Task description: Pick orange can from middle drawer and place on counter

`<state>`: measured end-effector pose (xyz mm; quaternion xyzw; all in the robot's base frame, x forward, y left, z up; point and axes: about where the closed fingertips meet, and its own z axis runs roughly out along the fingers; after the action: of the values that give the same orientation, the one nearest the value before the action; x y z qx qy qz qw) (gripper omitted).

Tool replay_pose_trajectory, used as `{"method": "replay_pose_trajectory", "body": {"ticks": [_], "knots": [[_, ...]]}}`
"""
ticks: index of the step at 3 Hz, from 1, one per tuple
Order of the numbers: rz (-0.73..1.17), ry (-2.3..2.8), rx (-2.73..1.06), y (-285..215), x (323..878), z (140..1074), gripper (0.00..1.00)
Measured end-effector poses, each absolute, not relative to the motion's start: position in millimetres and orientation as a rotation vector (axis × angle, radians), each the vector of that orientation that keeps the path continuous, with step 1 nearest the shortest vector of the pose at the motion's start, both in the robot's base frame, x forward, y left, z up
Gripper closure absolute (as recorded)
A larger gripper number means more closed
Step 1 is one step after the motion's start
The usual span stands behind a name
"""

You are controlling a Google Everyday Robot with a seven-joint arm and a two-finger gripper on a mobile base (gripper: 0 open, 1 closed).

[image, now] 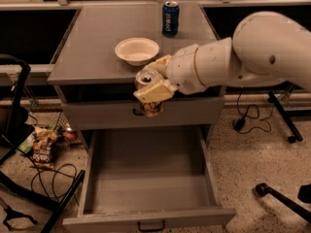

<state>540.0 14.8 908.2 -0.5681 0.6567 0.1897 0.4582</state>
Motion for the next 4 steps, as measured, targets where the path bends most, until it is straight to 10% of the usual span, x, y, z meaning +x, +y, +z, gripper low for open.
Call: {"method": "replay_pose_trajectory", "body": {"ticks": [4], "knots": [[0.607,1.653,-1.295,112.8,737.5,954.8,1.00]]}}
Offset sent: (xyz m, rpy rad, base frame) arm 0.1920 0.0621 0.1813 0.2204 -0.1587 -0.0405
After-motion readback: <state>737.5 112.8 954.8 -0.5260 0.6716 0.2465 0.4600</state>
